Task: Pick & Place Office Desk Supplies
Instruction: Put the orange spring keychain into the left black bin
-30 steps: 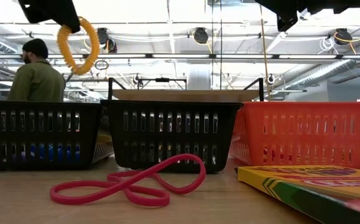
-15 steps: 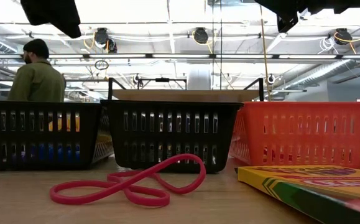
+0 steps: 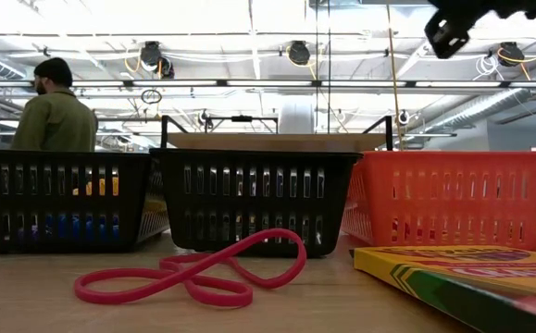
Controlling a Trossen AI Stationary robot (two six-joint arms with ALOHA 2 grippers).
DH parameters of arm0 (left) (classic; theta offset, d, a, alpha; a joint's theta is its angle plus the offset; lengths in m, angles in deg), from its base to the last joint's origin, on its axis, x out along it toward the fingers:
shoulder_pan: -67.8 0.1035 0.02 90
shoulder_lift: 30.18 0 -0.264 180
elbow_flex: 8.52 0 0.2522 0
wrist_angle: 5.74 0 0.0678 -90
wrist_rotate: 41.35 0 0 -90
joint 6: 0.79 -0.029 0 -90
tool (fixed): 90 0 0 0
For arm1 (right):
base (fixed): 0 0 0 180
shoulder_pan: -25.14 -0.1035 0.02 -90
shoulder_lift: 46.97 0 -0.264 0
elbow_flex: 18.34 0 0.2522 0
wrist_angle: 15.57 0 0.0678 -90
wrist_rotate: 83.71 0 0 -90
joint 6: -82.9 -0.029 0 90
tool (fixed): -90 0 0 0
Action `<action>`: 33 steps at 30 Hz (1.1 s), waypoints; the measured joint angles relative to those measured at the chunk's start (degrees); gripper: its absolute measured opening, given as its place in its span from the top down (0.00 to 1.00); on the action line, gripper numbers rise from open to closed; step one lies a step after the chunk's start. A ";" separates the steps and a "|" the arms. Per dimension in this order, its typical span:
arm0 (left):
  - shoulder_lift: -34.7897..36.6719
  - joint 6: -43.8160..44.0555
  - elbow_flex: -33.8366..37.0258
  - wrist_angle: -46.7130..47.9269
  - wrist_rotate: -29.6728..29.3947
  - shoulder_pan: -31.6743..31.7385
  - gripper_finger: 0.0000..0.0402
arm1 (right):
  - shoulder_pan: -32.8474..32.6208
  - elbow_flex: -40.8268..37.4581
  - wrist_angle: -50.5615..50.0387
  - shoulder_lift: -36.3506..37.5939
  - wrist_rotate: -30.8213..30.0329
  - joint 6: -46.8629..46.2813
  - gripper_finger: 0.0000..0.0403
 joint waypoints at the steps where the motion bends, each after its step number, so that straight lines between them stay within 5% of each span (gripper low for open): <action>1: 0.00 -2.59 0.00 -2.31 0.20 0.31 0.64 | 0.00 0.00 -2.25 1.32 1.22 -1.34 0.59; 8: 0.00 -10.49 0.00 -8.32 0.29 3.02 0.64 | -1.94 0.00 -21.56 5.75 13.83 -16.77 0.62; 15: 0.00 -10.05 0.00 -8.21 1.99 6.42 0.64 | -10.81 0.00 -33.81 -0.81 19.47 -40.25 0.63; 25: 0.00 -10.61 0.00 -9.04 11.23 10.81 0.64 | -18.71 0.00 -33.16 -15.11 17.55 -51.04 0.64; 33: 0.00 -12.86 0.00 -10.05 12.47 13.14 0.64 | -23.73 0.00 -18.44 -24.77 17.74 -53.38 0.65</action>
